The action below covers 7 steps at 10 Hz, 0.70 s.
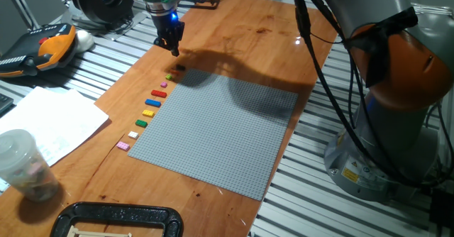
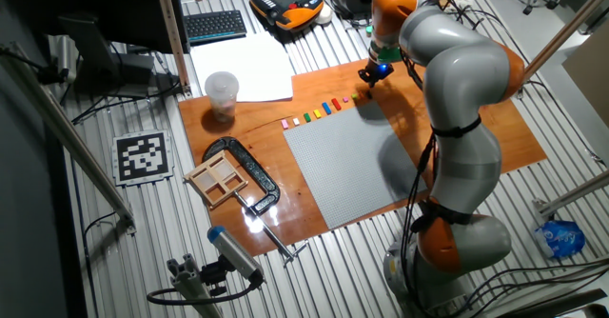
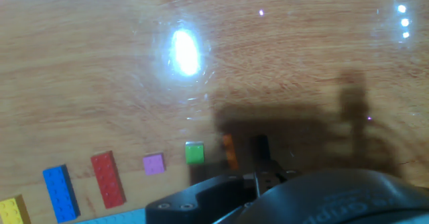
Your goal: Build with small Lego blocks
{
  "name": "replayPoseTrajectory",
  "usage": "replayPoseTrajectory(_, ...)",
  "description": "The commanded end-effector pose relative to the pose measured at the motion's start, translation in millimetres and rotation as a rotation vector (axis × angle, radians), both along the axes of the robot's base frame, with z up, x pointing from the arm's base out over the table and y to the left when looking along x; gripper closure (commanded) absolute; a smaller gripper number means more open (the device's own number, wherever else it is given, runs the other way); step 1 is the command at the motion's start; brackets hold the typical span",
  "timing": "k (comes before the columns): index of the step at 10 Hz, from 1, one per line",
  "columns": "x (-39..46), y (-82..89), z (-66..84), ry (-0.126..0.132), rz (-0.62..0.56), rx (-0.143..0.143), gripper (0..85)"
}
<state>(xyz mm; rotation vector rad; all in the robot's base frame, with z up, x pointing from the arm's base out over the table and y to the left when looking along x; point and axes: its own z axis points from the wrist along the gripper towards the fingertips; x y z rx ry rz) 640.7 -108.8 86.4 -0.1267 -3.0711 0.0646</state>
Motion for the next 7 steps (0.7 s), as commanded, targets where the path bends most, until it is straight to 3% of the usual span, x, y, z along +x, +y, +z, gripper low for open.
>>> replayPoseTrajectory(1,1.2,-0.5,-1.1,0.003,0.011,-0.006,85.0)
replayPoseTrajectory(3,4.1,-8.4,-11.8,0.015,0.058,-0.007,85.0)
replayPoseTrajectory(5,5.5,-19.8,-23.5,0.003,0.084,0.0,85.0)
replayPoseTrajectory(7,5.0,-20.1,-27.0,0.02,0.088,0.008,85.0)
